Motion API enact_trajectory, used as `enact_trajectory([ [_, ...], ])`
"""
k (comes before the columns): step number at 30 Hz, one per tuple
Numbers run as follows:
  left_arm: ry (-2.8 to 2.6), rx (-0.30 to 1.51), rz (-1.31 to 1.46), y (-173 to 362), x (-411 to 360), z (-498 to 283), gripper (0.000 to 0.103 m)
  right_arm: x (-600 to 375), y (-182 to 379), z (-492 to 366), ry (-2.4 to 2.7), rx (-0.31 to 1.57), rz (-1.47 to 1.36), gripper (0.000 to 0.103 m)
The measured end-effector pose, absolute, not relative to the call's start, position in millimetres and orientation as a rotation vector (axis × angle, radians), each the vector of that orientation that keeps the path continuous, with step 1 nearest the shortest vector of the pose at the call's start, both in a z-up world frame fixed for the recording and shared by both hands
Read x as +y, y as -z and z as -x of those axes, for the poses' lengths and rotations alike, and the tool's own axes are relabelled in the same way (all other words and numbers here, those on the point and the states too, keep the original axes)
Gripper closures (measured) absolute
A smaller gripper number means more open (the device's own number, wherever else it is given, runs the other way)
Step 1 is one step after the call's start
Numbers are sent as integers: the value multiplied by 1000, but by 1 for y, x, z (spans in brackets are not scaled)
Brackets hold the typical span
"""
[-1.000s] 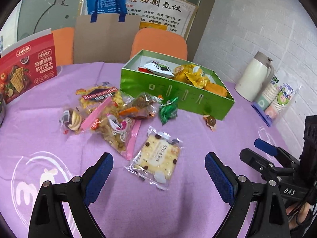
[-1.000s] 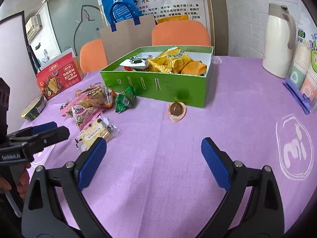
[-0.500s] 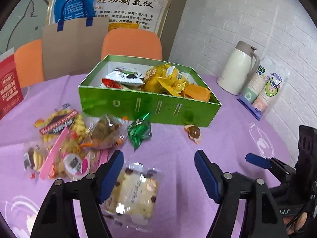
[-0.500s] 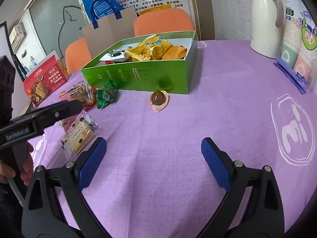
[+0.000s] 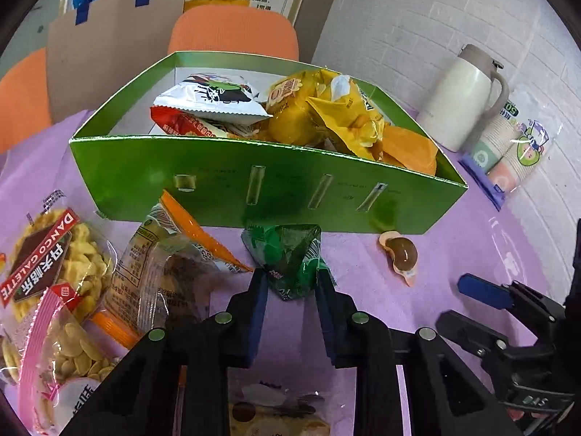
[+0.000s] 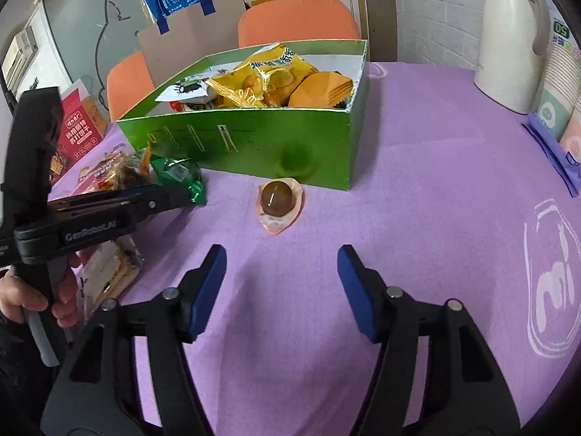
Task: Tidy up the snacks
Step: 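Move both open tools back to the snack pile, then grasp the green packet with the left tool while the right tool grasps the brown egg packet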
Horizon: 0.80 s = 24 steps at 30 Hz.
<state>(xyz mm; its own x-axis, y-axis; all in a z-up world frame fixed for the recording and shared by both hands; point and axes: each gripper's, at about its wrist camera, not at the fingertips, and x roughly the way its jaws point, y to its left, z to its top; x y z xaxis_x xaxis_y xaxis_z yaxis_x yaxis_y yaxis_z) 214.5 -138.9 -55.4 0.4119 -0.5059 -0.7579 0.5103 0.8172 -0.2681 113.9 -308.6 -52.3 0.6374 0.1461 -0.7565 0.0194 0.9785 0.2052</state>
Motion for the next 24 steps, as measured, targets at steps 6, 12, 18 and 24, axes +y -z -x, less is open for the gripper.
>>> enact_trajectory([
  [6, 651, 946, -2, 56, -135, -215, 69, -298, 54, -144, -71, 890, -162, 43],
  [12, 665, 933, 78, 54, -129, -219, 42, -297, 57, -154, -42, 896, -130, 70],
  [18, 627, 938, 67, 55, -132, -222, 50, -302, 57, -147, -53, 890, -172, 71],
  [24, 629, 954, 61, 54, -133, -215, 74, -301, 53, -122, -80, 876, -212, 71],
])
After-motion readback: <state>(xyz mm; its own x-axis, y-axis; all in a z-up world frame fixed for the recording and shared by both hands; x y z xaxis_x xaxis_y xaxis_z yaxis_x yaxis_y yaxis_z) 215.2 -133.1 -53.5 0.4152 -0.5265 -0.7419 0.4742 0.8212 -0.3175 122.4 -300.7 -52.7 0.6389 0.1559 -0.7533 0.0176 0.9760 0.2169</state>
